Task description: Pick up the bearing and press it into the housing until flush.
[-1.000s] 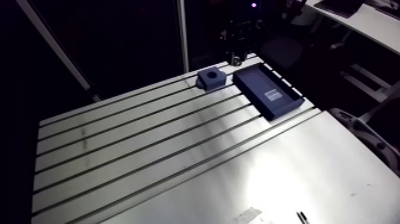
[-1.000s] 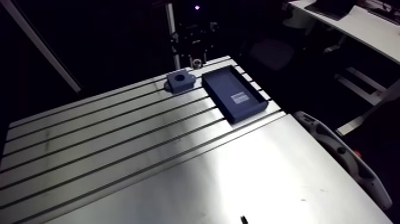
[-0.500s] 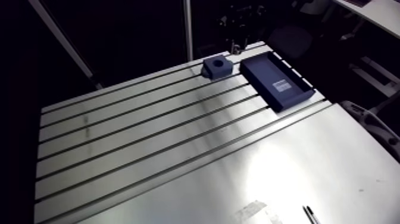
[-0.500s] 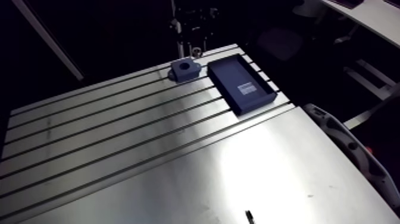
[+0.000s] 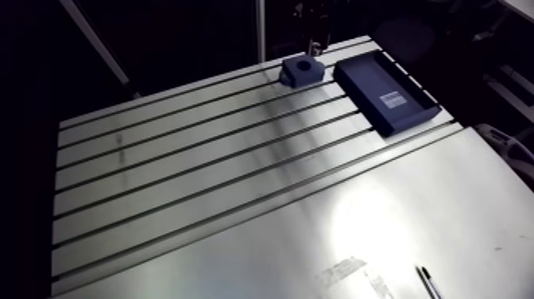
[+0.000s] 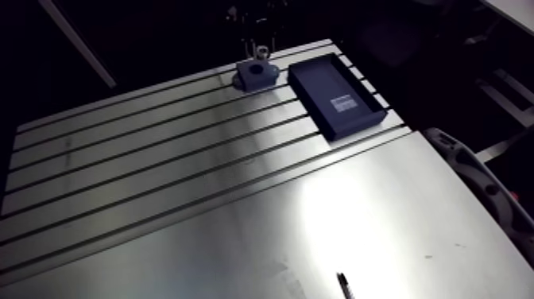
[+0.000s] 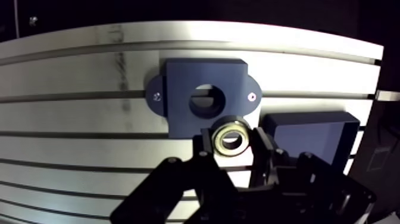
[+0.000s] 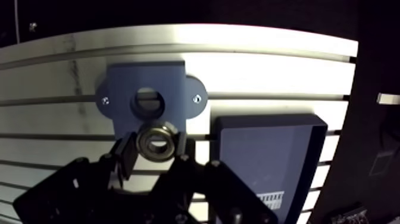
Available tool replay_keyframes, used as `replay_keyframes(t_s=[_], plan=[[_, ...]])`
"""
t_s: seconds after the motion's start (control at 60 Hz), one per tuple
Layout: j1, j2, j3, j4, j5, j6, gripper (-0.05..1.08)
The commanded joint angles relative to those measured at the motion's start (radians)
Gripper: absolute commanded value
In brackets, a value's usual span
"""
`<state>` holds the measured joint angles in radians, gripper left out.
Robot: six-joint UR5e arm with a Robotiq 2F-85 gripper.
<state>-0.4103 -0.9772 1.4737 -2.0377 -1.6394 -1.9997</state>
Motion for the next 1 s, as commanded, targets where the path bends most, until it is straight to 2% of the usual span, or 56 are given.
replay_keyframes(t_s=[0.017, 1.0], plan=[[0.013, 0.03, -0.031, -0.003, 0.0, 0.006, 0.8], [0.031, 0.06, -0.025, -0.025, -0.003, 0.006, 0.8]])
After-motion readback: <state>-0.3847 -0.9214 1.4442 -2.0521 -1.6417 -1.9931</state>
